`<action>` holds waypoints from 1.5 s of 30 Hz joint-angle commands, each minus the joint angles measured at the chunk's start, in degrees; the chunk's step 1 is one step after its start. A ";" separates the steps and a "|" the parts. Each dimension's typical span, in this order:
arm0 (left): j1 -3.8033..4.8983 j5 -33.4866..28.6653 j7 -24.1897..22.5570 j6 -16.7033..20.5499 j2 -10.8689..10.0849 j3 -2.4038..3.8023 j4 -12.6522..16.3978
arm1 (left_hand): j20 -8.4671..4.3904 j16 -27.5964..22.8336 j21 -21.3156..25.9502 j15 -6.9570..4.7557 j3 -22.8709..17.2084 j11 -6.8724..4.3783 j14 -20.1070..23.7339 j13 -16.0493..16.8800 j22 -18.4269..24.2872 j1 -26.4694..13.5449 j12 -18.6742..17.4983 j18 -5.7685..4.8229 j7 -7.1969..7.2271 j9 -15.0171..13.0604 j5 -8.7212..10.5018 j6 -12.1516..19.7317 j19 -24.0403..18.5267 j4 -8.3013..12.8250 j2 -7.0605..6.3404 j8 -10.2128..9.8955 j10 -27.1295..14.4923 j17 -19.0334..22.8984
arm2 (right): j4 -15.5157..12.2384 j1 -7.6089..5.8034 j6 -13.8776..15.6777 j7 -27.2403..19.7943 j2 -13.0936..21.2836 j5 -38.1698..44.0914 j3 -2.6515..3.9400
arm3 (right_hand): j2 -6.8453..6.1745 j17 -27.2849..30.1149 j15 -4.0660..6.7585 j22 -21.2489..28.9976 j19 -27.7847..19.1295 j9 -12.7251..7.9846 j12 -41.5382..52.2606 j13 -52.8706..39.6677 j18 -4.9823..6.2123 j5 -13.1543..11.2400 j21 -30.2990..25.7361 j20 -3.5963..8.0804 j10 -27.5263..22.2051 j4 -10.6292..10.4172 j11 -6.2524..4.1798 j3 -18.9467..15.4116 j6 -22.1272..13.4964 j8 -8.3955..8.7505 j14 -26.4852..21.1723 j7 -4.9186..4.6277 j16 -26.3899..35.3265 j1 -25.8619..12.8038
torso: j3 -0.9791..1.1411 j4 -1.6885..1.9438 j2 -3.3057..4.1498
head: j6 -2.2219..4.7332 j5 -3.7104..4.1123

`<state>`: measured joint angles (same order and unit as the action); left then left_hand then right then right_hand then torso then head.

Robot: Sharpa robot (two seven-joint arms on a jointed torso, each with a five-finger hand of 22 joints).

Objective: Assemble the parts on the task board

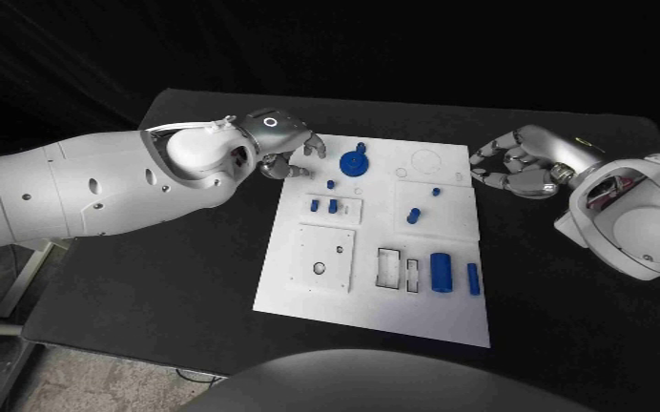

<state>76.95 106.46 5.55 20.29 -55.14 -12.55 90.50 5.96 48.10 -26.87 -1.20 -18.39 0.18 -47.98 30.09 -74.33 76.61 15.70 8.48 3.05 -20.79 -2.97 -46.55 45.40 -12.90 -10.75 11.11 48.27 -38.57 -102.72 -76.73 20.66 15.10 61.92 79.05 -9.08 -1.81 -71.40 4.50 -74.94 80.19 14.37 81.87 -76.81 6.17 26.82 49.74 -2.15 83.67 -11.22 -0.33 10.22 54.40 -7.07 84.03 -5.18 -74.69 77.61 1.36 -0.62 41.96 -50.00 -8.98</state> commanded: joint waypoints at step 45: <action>-4.07 -96.41 -41.62 -3.17 1.11 -0.72 4.52 | 7.27 -48.10 24.93 7.46 24.70 0.21 47.98 -25.43 55.71 -12.09 -5.21 1.74 -4.13 17.43 -8.69 31.49 -42.39 -3.89 12.43 -9.17 -45.40 38.57 | 3.77 1.63 -7.54 -3.69 -7.46 22.26 -0.01 | -6.76 22.77 -2.22 3.19 -1.17 -2.34 -72.52 58.61 2.89 -8.06 -22.82 -1.49 -26.91 1.98 4.60 6.57 0.64 2.26 -0.37 -1.89 23.32 3.76 | -1.74 1.64 -4.00 | 0.00 5.51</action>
<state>72.91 10.10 -33.96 18.38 -54.04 -13.30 94.80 12.82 0.20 -2.15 5.91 6.37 -0.04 0.04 4.78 -18.71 64.03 10.27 9.38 -0.70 -3.46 -11.45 -15.14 3.01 -16.95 1.73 2.18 2.86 -0.05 -99.32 -75.36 14.02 12.01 54.67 99.42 -9.09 -8.24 -48.58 2.36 -71.68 78.51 12.10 9.52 -18.32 9.31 19.08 26.69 -3.68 56.28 -9.49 4.35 17.03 54.88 -5.07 83.32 -6.96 -51.01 81.37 -0.40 1.05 37.94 -50.00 -3.55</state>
